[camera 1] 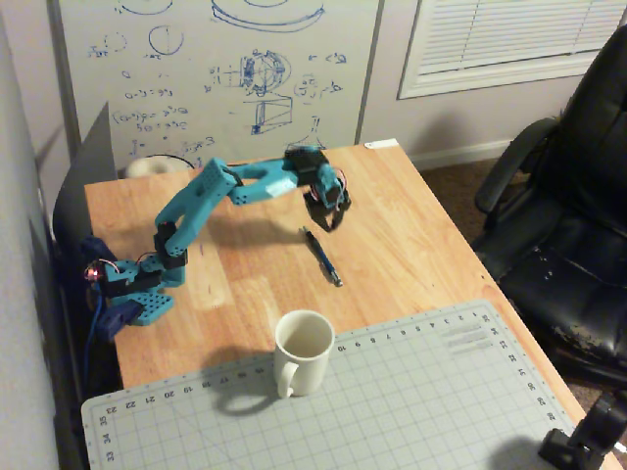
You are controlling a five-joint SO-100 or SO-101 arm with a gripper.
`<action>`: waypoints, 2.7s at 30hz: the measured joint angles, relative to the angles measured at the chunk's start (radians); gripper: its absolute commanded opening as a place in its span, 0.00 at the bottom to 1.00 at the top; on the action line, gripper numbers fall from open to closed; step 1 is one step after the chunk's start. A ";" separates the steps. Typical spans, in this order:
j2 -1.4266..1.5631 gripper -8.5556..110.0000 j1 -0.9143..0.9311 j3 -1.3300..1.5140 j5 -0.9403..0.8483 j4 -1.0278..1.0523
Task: Touch the pen.
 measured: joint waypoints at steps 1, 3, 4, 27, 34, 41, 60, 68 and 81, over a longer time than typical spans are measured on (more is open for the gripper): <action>0.029 0.08 0.000 0.000 0.000 0.044; 0.084 0.08 0.000 0.000 0.000 0.133; 0.107 0.08 0.000 0.000 0.000 0.175; 0.175 0.08 0.000 0.479 0.000 -0.071; 0.215 0.08 0.000 0.565 0.000 -0.094; 0.215 0.08 -0.021 0.615 0.000 -0.224; 0.333 0.08 -0.021 0.623 0.000 -0.256; 0.394 0.08 -0.021 0.618 0.000 -0.256; 0.130 0.08 -0.021 0.311 0.000 -0.256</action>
